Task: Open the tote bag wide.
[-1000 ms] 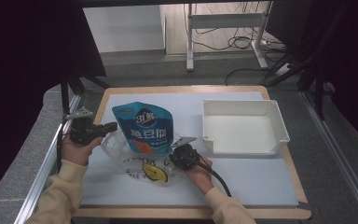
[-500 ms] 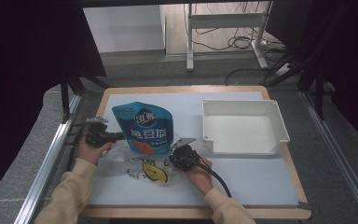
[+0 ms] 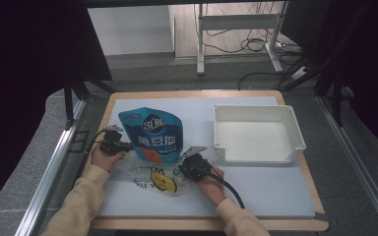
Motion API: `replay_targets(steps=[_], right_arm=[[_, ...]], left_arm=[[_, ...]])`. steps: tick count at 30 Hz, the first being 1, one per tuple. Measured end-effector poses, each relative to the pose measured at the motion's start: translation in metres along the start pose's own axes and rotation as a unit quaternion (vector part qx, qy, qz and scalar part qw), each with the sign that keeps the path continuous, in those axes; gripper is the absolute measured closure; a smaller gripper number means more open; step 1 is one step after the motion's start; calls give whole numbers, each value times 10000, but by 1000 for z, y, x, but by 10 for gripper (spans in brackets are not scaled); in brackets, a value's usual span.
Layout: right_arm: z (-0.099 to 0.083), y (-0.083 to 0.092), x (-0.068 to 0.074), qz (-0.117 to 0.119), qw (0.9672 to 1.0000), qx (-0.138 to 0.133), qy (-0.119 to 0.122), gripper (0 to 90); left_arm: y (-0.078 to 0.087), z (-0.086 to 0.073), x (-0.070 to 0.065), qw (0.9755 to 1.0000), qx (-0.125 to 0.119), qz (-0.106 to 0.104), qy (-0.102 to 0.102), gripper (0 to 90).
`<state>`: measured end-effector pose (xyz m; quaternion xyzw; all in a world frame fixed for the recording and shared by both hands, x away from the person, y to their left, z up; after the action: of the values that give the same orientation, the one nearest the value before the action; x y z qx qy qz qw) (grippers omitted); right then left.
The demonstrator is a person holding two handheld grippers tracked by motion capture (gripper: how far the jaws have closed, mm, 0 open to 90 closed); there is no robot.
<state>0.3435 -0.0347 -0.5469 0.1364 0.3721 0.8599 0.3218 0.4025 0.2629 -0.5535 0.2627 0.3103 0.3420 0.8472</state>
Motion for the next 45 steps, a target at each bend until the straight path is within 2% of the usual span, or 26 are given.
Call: replay_targets(steps=[3,5,10,14,20,28,34,38,42,45], right_arm=[[-1,2,0,-23,10000,46,54,852],[-1,3,-1,-6,10000,28,40,852],[4,7,-1,15,9998,-163,69,852],[9,7,-3,-19,9997,-261,-3,852],[7,1,-8,-98,9998,-181,-72,852],[9,8,-22,-391,9980,-417,-282,852],[9,1,-29,-514,9972,-420,-354,852],[7,-4,-29,-242,9989,-245,-329,859],[5,0,-21,132,9997,-64,-214,867],[2,5,-8,445,9990,90,-10,872]], left_arm=[[-7,-2,6,9999,99,-10,-32,899],[-7,-1,8,10000,46,-67,20,898],[-8,-1,8,10000,5,-34,23,899],[-8,-1,8,10000,1,-27,19,898],[-9,-1,7,10000,-11,30,7,899],[-9,-1,6,10000,-4,72,1,900],[-9,-1,5,10000,-2,88,-2,899],[-9,-1,5,9999,-1,102,2,899],[-9,-1,5,9999,1,125,7,899],[-8,-1,5,9999,2,148,19,899]])
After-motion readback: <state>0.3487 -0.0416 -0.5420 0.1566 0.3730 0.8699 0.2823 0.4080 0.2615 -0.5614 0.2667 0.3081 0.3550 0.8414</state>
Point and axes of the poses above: each handheld gripper's, and its own axes: y roughly backward along the jaws, z roughly out of its top, x roughly to its left, the point moved 2 cm from there along -y, roughly forward along the jaws, and after that the axes turned 3 degrees about -z, right-handed, at the moved point
